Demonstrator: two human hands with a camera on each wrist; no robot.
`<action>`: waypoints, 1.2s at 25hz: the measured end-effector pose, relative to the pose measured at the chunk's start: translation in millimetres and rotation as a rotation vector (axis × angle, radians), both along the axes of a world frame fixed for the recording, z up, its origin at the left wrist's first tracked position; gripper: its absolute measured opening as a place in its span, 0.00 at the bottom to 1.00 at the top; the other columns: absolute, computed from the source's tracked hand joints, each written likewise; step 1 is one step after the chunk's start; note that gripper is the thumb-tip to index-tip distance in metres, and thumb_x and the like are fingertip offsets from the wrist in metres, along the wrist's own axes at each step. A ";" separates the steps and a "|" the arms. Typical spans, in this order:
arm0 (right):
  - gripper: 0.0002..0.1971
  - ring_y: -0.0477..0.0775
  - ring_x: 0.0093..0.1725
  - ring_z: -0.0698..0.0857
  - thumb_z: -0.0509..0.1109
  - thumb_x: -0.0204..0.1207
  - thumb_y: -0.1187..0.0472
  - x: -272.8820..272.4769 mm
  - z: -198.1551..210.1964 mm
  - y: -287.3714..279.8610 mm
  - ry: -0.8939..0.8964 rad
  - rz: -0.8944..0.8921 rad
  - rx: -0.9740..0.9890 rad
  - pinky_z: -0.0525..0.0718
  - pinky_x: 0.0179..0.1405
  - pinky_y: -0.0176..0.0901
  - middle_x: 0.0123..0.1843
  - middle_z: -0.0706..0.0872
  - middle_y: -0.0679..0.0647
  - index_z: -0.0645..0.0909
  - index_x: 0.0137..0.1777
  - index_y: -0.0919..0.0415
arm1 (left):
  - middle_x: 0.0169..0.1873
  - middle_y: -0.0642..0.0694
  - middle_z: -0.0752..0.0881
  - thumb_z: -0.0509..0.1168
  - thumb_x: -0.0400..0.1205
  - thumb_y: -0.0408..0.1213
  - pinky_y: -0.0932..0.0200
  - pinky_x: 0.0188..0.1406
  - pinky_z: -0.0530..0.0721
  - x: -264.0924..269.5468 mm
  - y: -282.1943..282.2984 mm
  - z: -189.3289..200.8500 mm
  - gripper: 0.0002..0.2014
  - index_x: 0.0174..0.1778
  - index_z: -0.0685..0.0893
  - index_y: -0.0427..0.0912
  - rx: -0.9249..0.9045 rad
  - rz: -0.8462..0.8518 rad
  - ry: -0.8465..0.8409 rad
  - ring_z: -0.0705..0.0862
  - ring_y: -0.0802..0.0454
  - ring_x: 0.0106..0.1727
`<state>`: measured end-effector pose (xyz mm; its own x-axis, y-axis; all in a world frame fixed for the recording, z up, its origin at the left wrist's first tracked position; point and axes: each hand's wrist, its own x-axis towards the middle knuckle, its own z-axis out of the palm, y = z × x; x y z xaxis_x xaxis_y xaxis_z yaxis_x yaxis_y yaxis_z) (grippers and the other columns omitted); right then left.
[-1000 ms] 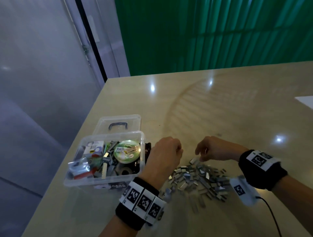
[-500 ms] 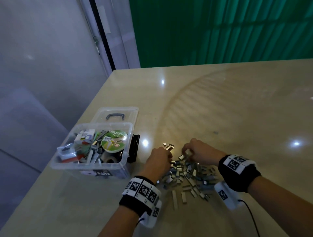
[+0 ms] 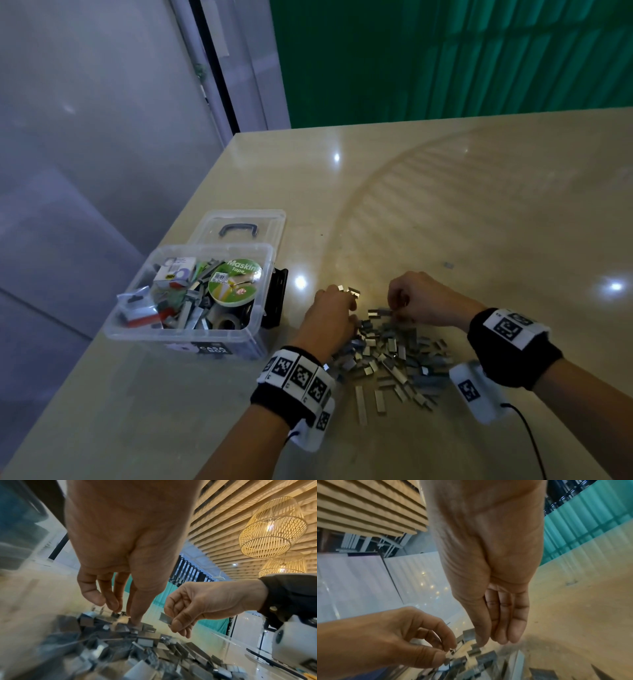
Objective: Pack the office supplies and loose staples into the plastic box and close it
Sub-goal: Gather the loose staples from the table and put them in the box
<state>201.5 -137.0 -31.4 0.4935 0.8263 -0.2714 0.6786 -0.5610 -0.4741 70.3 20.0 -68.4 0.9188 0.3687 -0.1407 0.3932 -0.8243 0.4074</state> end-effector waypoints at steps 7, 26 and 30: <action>0.04 0.43 0.31 0.88 0.75 0.80 0.66 9.9 7.8 -14.1 0.117 -0.106 0.127 0.83 0.32 0.33 0.34 0.90 0.51 0.89 0.45 0.57 | 0.56 0.42 0.82 0.68 0.84 0.41 0.47 0.57 0.85 35.6 -15.7 -0.3 0.12 0.60 0.88 0.42 0.021 -0.073 -0.022 0.81 0.43 0.58; 0.03 0.54 0.32 0.91 0.80 0.74 0.69 -35.7 94.0 113.6 0.232 0.158 0.489 0.89 0.39 0.48 0.32 0.92 0.56 0.89 0.43 0.63 | 0.43 0.50 0.91 0.72 0.80 0.33 0.59 0.49 0.84 -98.9 69.9 131.3 0.04 0.48 0.91 0.43 -0.017 0.229 -0.601 0.87 0.55 0.44; 0.02 0.48 0.32 0.89 0.79 0.74 0.67 -76.4 99.4 171.6 0.194 0.318 0.511 0.88 0.39 0.41 0.34 0.91 0.54 0.90 0.41 0.63 | 0.37 0.54 0.90 0.73 0.80 0.33 0.58 0.43 0.88 -152.5 116.0 131.9 0.04 0.44 0.92 0.45 0.006 0.408 -0.578 0.85 0.63 0.36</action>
